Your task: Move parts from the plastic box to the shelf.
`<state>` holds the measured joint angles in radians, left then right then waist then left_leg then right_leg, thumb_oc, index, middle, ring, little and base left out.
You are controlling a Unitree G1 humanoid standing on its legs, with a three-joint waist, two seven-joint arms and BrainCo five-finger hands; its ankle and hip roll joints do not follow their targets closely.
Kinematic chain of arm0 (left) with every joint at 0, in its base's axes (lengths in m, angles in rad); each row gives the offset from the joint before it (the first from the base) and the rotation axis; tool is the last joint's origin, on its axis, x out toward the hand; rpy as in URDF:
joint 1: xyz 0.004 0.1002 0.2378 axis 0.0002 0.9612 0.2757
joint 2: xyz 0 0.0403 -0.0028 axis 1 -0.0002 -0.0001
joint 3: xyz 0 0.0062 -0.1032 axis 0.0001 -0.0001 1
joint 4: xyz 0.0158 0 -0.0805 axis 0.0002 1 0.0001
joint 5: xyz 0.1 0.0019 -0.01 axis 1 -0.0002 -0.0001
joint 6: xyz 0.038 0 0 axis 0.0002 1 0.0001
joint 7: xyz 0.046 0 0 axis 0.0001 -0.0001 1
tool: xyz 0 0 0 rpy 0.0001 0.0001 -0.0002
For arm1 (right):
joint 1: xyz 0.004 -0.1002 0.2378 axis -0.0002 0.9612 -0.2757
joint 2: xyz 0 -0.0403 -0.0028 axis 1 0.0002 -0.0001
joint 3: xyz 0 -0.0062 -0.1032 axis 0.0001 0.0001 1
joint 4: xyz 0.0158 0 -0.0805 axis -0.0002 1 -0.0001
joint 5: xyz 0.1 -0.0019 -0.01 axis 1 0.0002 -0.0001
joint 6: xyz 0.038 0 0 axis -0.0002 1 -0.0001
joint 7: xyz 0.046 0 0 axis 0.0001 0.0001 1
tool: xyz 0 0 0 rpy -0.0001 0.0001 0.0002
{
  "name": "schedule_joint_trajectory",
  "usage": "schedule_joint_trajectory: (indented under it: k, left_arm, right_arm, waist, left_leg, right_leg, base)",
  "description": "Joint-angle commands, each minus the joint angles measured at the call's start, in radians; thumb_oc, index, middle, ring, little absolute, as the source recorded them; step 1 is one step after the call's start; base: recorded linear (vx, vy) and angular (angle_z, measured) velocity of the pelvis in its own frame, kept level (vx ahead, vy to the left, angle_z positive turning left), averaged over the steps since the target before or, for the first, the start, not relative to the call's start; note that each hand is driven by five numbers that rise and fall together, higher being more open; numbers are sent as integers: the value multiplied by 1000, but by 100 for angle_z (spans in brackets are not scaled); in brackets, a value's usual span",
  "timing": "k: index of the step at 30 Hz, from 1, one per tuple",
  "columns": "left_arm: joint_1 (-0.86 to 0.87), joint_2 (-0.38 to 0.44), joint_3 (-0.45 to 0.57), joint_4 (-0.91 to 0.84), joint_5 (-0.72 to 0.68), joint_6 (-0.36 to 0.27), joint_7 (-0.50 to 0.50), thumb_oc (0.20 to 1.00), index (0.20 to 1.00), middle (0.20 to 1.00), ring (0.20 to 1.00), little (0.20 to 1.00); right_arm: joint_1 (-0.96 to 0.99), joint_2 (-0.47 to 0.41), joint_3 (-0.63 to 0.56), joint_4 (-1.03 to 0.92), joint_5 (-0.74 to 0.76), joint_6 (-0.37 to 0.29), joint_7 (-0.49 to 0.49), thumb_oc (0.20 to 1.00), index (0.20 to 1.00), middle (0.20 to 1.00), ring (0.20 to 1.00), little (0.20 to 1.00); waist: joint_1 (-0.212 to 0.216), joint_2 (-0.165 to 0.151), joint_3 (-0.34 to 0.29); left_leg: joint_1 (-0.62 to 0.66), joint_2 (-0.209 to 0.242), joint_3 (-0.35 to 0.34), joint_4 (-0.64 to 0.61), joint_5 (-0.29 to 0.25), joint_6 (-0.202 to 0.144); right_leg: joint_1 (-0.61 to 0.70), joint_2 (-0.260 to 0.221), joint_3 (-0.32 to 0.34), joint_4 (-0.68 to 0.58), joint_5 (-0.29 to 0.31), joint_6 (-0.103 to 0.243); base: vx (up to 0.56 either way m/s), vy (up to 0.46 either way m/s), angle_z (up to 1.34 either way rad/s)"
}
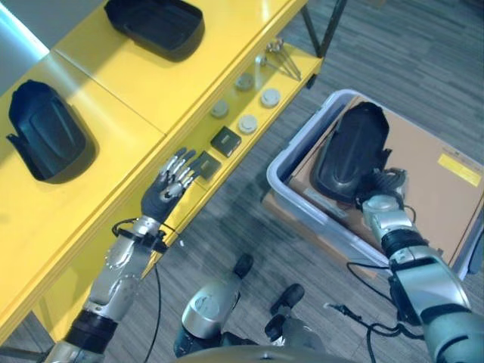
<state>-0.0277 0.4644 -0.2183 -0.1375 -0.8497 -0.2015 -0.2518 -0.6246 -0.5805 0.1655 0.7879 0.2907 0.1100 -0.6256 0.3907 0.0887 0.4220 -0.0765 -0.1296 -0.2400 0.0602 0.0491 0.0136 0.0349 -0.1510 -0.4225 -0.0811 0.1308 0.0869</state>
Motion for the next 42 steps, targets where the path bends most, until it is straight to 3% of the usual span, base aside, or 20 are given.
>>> schedule_joint_trajectory:
  k: [1,5,11,12,17,22,27,33,42]
  left_arm:
    - [73,45,41,-102,8,5,4,1000,1000,1000,1000,1000]
    - [100,33,71,-119,21,54,9,1000,1000,1000,1000,1000]
    - [68,-16,38,-101,58,116,56,1000,1000,1000,1000,1000]
    - [66,-17,37,-100,56,118,57,1000,1000,1000,1000,1000]
    - [-81,-79,-51,4,63,229,172,1000,1000,1000,1000,1000]
    - [-232,-135,-153,120,143,266,279,1000,1000,1000,1000,1000]
    - [-334,-174,-210,217,229,320,348,1000,1000,1000,1000,1000]
    - [-403,-198,-243,270,246,366,333,1000,1000,1000,1000,1000]
    - [-457,-244,-303,239,142,418,313,1000,1000,1000,1000,1000]
  right_arm:
    - [44,-26,-13,-209,-8,-118,-65,200,200,200,200,200]
    - [165,8,-64,-468,-45,-115,-55,200,200,200,200,200]
    - [289,59,-83,-645,-65,-158,23,200,200,200,200,200]
    - [291,60,-83,-647,-66,-159,24,200,200,200,200,200]
    - [298,86,-29,-676,-63,-143,102,200,200,200,200,200]
    - [250,111,30,-658,-44,-133,120,200,200,200,200,200]
    - [210,121,58,-643,-25,-115,135,200,200,200,200,200]
    - [185,135,87,-619,-20,-93,138,200,200,200,200,200]
    - [155,173,168,-538,-93,-58,181,200,200,200,200,200]
  waist:
    - [-16,-35,-99]
    - [-49,-45,-145]
    - [-121,-56,-217]
    - [-121,-56,-217]
    - [-211,-64,-276]
    - [-266,-67,-307]
    - [-304,-72,-332]
    - [-331,-72,-352]
    - [-345,-69,-370]
  left_leg:
    - [-72,69,40,14,-43,-10]
    - [-23,87,69,-9,-51,-12]
    - [42,117,127,-40,-57,-19]
    - [44,118,129,-41,-57,-19]
    - [100,146,203,-75,-53,-28]
    - [125,154,247,-93,-52,-32]
    - [139,158,277,-102,-53,-34]
    - [148,161,296,-101,-58,-35]
    - [154,155,305,-101,-65,-30]
  right_leg:
    - [-21,-84,67,71,-64,80]
    - [4,-68,96,59,-71,80]
    - [35,-41,139,41,-83,73]
    - [36,-41,141,41,-83,73]
    - [53,-10,197,18,-86,61]
    - [55,4,231,-6,-73,59]
    - [44,12,256,-6,-72,62]
    - [37,16,275,-6,-71,64]
    - [32,15,284,-6,-67,65]
  base:
    - [65,-34,-6]
    - [64,-43,-22]
    - [36,-57,-30]
    - [-9,-103,-36]
    - [-19,-103,-38]
    - [-33,-75,-37]
    - [-23,-60,-21]
    - [-10,-30,-12]
    - [0,-15,-6]
